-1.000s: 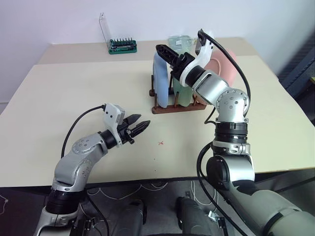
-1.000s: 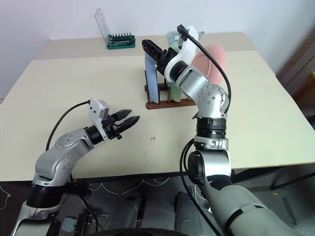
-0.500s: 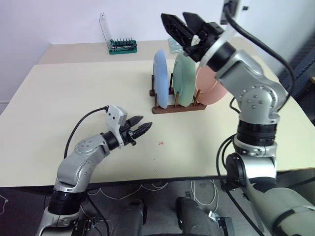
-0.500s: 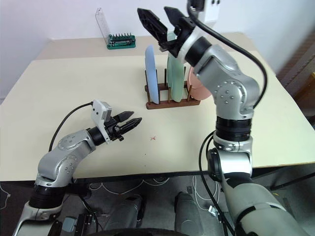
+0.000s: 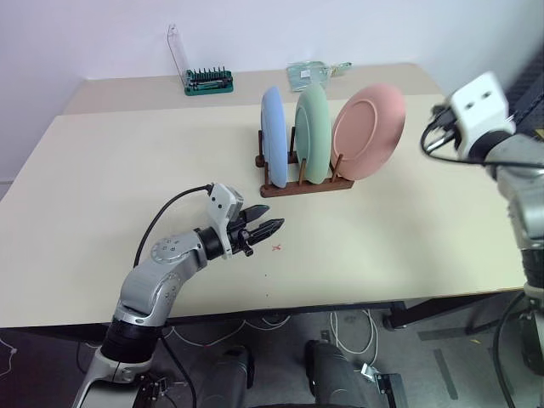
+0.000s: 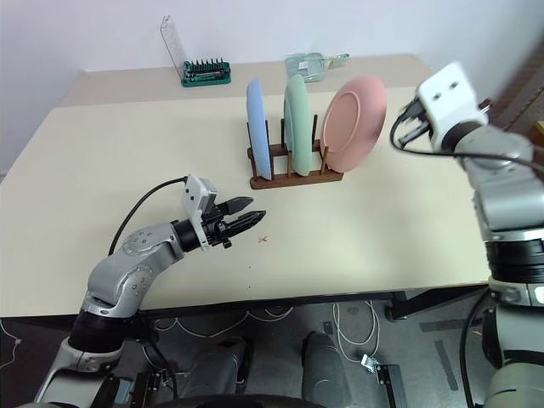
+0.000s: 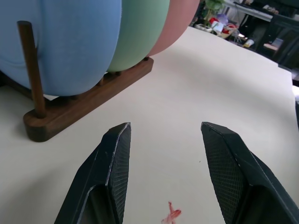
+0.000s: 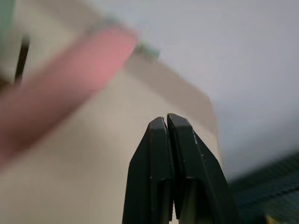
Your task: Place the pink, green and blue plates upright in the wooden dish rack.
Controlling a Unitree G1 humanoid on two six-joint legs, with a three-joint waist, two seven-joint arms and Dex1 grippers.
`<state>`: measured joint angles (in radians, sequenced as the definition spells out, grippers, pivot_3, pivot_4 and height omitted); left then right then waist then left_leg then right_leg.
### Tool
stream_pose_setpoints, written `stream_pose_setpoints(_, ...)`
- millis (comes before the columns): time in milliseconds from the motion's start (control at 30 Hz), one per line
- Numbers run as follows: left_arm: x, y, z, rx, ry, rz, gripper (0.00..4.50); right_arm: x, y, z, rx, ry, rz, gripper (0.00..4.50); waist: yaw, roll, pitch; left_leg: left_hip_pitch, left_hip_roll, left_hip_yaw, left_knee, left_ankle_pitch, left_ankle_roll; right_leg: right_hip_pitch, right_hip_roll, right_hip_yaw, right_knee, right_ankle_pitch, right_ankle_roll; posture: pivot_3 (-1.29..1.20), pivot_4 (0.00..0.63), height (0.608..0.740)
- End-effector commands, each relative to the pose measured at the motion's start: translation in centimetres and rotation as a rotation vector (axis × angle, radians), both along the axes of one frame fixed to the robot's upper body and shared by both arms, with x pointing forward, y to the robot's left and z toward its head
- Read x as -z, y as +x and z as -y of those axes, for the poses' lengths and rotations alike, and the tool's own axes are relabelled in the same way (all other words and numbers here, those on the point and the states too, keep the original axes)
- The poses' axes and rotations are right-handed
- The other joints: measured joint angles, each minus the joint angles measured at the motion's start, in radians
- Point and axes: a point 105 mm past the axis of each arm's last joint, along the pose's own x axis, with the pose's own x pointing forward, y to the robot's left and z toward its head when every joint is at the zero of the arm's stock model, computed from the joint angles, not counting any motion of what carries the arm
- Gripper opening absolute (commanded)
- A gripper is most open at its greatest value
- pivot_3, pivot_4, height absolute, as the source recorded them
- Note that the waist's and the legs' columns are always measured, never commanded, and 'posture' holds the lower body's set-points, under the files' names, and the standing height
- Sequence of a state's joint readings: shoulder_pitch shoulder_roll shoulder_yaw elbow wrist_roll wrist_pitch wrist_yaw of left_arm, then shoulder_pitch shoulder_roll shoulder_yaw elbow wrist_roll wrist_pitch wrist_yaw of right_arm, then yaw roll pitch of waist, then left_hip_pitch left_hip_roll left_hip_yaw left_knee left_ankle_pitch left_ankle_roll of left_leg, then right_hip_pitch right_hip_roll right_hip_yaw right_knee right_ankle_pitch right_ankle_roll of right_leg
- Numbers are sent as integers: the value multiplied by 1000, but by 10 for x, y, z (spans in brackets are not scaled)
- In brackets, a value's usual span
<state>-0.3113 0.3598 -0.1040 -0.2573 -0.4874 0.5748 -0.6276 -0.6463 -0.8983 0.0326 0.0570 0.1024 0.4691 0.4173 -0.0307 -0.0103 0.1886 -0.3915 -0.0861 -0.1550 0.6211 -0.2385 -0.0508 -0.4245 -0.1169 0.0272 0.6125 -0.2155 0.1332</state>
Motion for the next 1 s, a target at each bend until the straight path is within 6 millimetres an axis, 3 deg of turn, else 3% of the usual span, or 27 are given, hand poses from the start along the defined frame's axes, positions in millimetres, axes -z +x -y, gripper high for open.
stream_pose_setpoints(33,-10,-1,2,11,-7,46,2451,-9,0,-24,-107,-6,39,59,0,1,1,0,0,0,0,0,0,0,0,0,0,0,0,0,150,740)
stream_pose_setpoints(200,-10,-2,-4,-19,0,50,2451,-10,-1,-56,-261,27,45,59,13,0,1,0,0,0,1,0,0,0,0,0,0,0,0,0,150,740)
stream_pose_setpoints(367,-11,-3,-6,-28,-2,49,2451,-12,-3,-59,-287,27,47,59,20,0,1,-1,-1,-1,1,0,0,0,0,0,0,0,0,0,150,740)
stream_pose_setpoints(500,-12,-3,-5,-29,-2,49,2451,-9,-3,-52,-266,21,43,59,19,0,1,-1,-1,-1,1,0,0,1,0,0,0,0,0,0,150,740)
stream_pose_setpoints(733,-13,12,-21,-129,30,91,2451,6,-1,-8,-116,22,18,59,20,0,1,-1,-1,-1,1,0,0,1,0,0,0,0,0,0,150,740)
stream_pose_setpoints(800,-9,25,-48,-234,89,104,2451,11,-8,6,-114,52,14,59,20,0,1,-1,-1,-1,2,0,0,1,0,0,0,0,0,0,150,740)
stream_pose_setpoints(867,-3,35,-86,-340,190,124,2451,17,-23,11,-197,220,9,59,20,0,1,0,-1,-1,1,0,0,1,0,0,0,0,0,0,150,740)
stream_pose_setpoints(1000,-4,37,-110,-398,240,142,2451,29,-42,24,-275,406,-47,59,14,1,1,0,-1,0,1,0,1,1,0,0,0,0,0,0,150,740)
